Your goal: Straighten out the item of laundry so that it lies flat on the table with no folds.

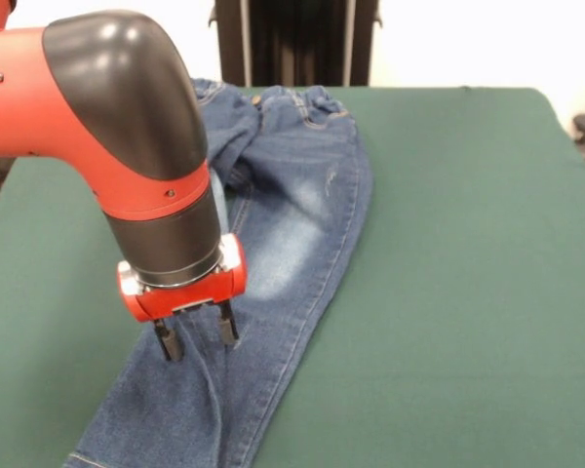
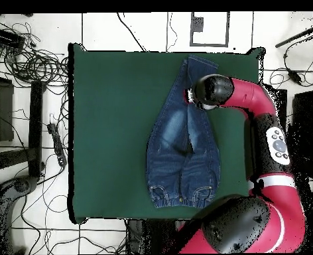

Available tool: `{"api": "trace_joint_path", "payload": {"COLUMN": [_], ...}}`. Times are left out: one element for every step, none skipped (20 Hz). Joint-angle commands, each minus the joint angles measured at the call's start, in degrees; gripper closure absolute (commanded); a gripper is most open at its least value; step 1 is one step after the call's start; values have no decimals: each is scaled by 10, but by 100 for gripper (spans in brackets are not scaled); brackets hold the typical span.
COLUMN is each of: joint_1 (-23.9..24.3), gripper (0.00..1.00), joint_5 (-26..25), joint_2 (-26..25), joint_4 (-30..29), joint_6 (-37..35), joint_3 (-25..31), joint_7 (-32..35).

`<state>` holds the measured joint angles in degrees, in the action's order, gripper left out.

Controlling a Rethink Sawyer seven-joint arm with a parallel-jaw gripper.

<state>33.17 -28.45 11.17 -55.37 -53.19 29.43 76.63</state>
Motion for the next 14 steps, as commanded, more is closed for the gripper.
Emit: {"api": "trace_joint_path", "payload": {"joint_1": [-19,-19,-20,-21,-21,-21,-22,-21,-22,-23,-23,-23,-24,-24], "gripper": [0,0,0,0,0,0,0,0,0,0,0,0,0,0], "joint_5": [-21,-22,-23,-23,-23,-23,-23,-22,-21,-20,-19,-18,-17,-16], "joint_2": [-8,-8,-8,-8,-8,-8,-7,-7,-6,-5,-3,-3,-2,0], "joint_4": [-33,-35,-35,-35,-36,-36,-38,-37,-35,-33,-33,-28,-26,-24], "joint_6": [39,41,41,41,41,41,41,38,35,31,29,23,18,14], "joint_3": [17,15,15,14,14,14,13,14,14,14,14,15,15,16], "joint_7": [-72,-70,-68,-67,-66,-64,-62,-65,-65,-65,-64,-67,-68,-69]}}
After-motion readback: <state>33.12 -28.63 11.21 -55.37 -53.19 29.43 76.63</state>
